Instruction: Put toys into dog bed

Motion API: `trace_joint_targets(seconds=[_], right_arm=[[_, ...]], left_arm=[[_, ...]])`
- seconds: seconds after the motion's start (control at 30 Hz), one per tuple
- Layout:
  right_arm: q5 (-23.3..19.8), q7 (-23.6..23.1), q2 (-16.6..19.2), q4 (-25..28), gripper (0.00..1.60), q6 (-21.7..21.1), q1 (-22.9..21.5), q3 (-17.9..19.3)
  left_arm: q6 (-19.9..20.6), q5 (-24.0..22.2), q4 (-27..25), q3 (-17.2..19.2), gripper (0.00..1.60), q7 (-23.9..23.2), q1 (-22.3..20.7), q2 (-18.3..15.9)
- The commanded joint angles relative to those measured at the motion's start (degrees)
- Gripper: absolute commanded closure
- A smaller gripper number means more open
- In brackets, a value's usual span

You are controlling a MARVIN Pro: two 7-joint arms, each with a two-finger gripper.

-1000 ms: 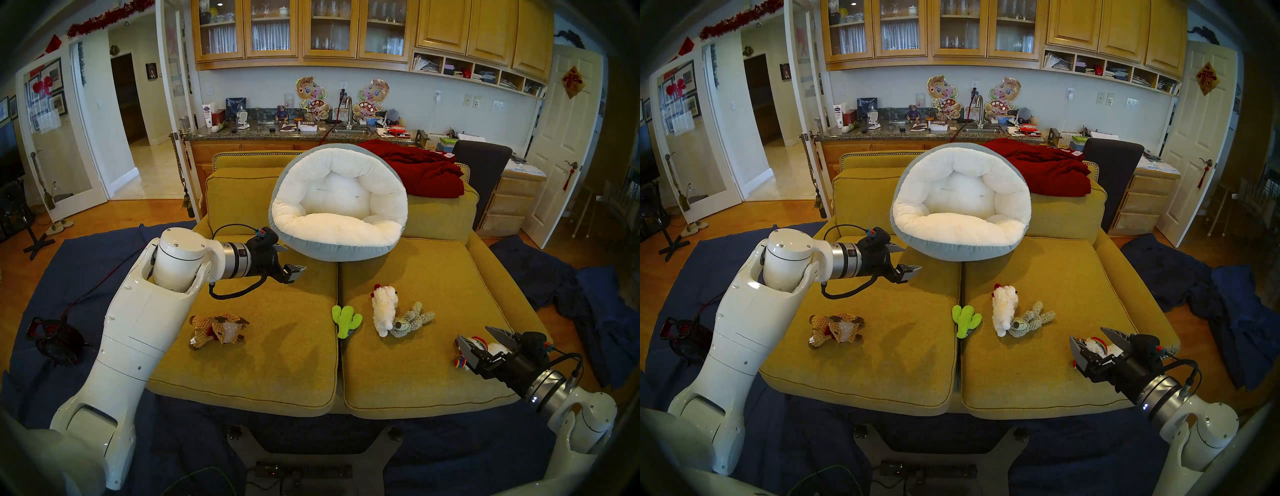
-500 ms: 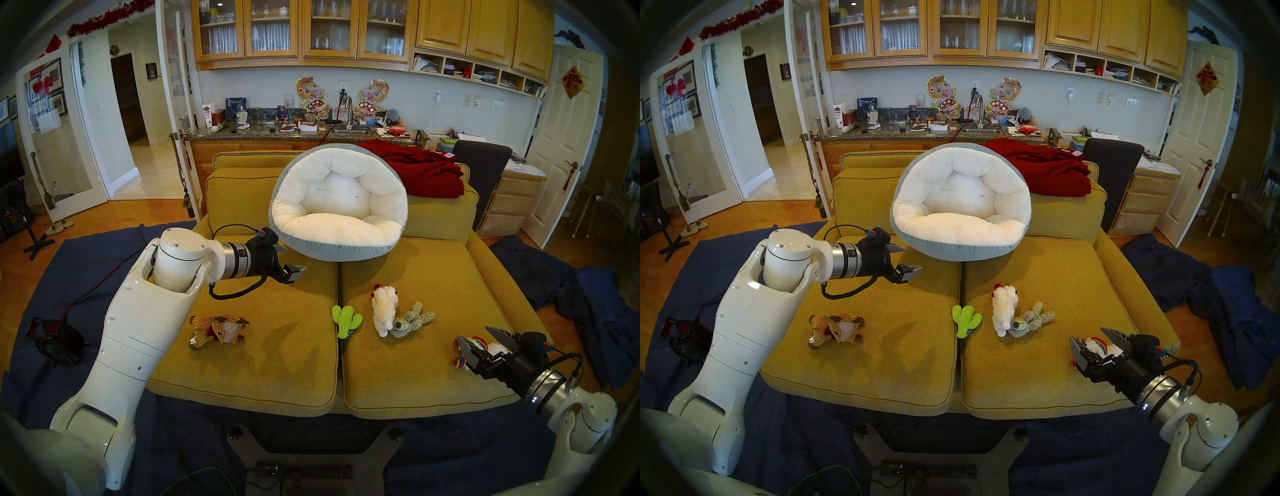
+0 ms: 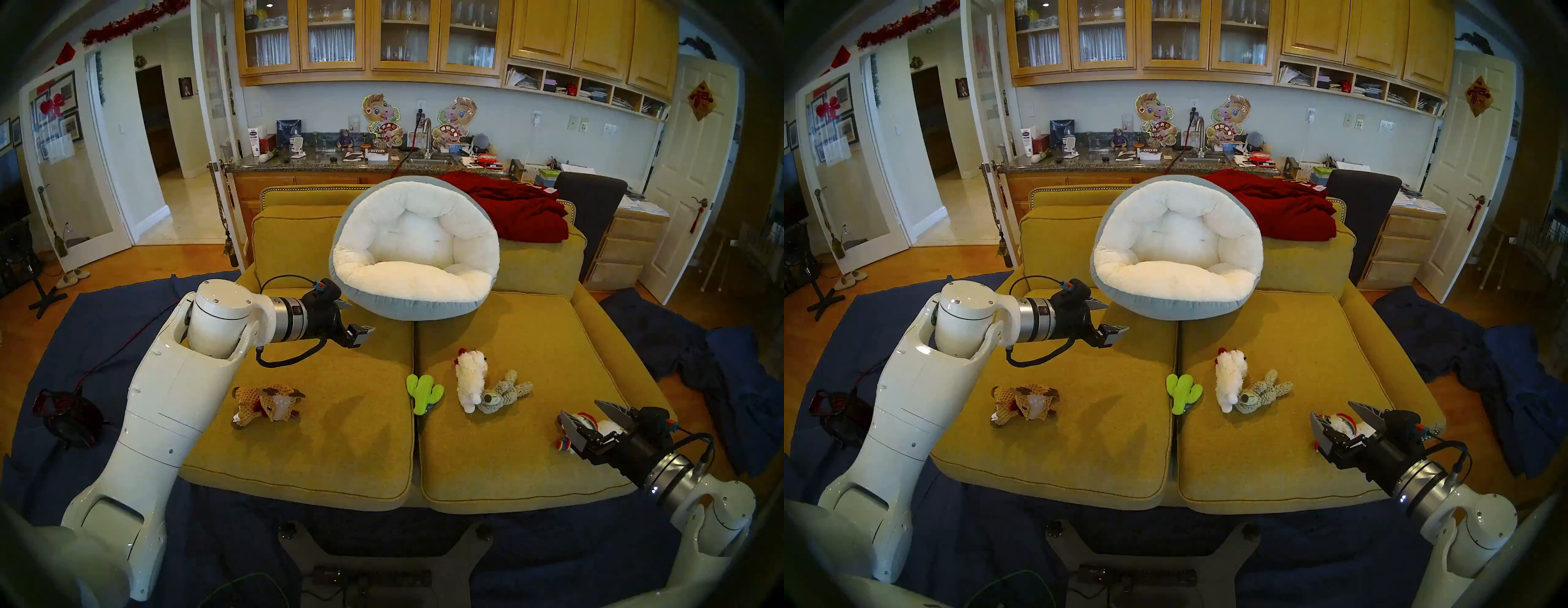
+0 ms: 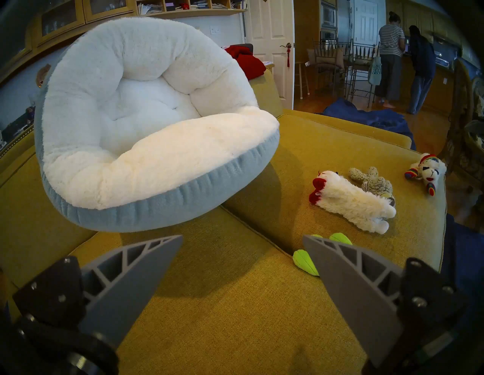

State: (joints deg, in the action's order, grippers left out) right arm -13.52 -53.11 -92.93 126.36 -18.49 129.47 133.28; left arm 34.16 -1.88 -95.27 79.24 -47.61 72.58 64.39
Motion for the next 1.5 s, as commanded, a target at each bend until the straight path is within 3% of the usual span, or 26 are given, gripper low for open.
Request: trace_joint_targets(seconds=[0.0, 1.23, 1.47], right_arm=[[-0.2, -0.1, 0.1, 1.4, 0.0, 0.1, -0.1, 0.0], [-0.2, -0.1, 0.1, 1.4, 0.0, 0.1, -0.1, 0.0], [0.3, 0.8, -0.3, 4.0, 0.0, -1.6, 0.8, 1.2]], left_arm=[[-0.2, 0.0, -1.1, 0.4, 0.0, 0.0, -1.8, 0.0], [-0.2, 0.0, -1.1, 0.4, 0.0, 0.0, -1.8, 0.0], [-0.2, 0.0, -1.1, 0.4, 0.0, 0.0, -1.8, 0.0]])
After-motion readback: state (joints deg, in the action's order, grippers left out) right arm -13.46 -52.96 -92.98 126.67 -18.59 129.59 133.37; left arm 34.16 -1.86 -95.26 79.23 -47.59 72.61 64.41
